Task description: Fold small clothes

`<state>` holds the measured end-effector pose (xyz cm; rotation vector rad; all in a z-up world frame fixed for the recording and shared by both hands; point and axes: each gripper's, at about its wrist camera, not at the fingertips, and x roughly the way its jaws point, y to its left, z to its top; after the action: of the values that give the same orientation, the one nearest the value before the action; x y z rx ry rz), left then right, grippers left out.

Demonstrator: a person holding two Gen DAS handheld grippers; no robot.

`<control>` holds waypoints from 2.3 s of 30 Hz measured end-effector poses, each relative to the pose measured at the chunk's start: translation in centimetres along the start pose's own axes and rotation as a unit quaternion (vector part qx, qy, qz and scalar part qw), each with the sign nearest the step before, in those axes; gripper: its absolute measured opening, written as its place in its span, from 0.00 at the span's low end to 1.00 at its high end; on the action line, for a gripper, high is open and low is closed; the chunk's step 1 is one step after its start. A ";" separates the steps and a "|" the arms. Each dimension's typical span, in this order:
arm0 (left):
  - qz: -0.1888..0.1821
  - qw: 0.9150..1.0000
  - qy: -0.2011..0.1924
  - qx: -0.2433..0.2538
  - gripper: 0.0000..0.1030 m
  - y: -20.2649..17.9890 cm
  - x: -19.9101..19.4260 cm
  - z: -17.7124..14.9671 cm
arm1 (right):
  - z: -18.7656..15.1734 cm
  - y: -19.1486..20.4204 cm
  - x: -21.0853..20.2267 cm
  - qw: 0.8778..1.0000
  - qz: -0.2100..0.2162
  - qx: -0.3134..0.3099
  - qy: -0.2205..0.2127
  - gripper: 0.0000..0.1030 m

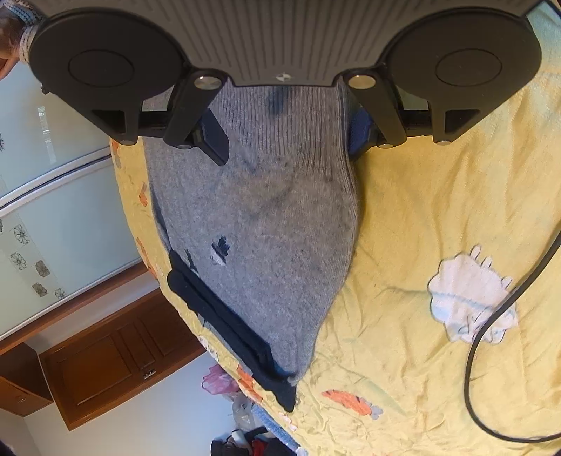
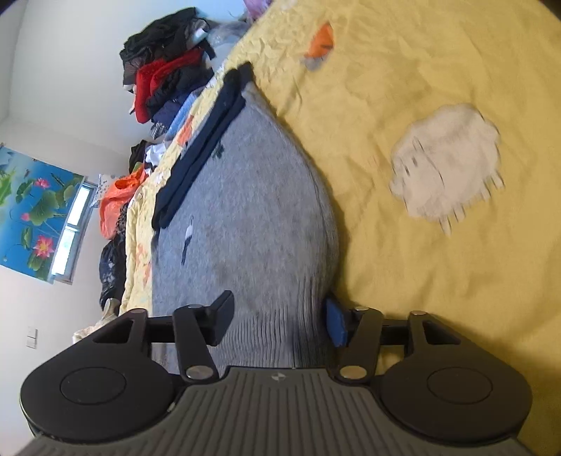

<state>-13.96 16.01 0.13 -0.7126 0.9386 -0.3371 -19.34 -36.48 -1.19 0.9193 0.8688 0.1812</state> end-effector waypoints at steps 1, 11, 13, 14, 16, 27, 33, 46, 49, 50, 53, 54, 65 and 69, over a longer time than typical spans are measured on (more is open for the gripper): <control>0.002 1.000 0.000 0.002 0.68 -0.1 0.3 0.2 | 0.4 0.2 0.5 1.000 -0.001 -0.002 -0.005 0.61; -0.009 0.999 0.021 0.042 0.60 -0.6 0.2 -1.3 | -0.7 0.8 2.1 0.997 0.017 -0.048 0.053 0.28; 0.005 0.999 0.024 0.040 0.37 -0.2 0.4 -1.4 | -1.2 0.4 1.9 0.997 0.002 -0.051 0.055 0.14; 0.013 0.999 0.026 0.037 0.26 0.0 0.5 -1.3 | -1.3 0.3 1.5 0.997 -0.002 -0.050 0.051 0.14; 0.032 0.998 0.032 0.036 0.12 0.2 0.5 -1.0 | -1.3 1.0 0.8 0.996 -0.026 -0.072 0.038 0.14; 0.097 0.991 0.015 0.089 0.05 0.0 -0.9 -0.9 | -1.0 3.2 -0.7 0.978 -0.111 -0.175 0.037 0.17; 0.102 0.990 0.012 0.097 0.07 -0.5 -1.6 -1.0 | -0.9 3.8 -1.4 0.974 -0.134 -0.180 0.006 0.62; 0.235 0.920 -0.148 0.277 0.42 -12.8 6.5 -1.7 | -0.6 12.2 8.2 0.911 -0.183 -0.355 -0.105 0.75; 0.245 0.916 -0.123 0.295 0.42 -13.2 10.3 -2.7 | -1.3 13.0 11.9 0.899 -0.217 -0.369 -0.090 0.75; 0.251 0.915 -0.104 0.298 0.42 -13.0 11.4 -3.1 | -1.4 12.8 12.7 0.899 -0.226 -0.367 -0.082 0.75; 0.261 0.909 -0.098 0.310 0.57 -12.3 12.5 -4.1 | -2.7 11.3 13.3 0.893 -0.233 -0.375 -0.088 0.91; 0.263 0.906 -0.105 0.313 0.62 -12.0 12.3 -4.3 | -2.8 10.8 12.9 0.894 -0.226 -0.375 -0.097 0.93; 0.260 0.911 -0.116 0.299 0.71 -11.6 11.3 -4.7 | -2.8 10.4 13.0 0.894 -0.228 -0.372 -0.101 1.00; 0.257 0.913 -0.110 0.298 0.71 -11.5 10.8 -5.2 | -3.1 10.4 12.7 0.894 -0.232 -0.369 -0.102 1.00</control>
<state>-11.81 -0.47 -0.62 0.0693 0.7175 -0.0586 -11.07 -21.98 -1.63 0.0046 0.7142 -0.0102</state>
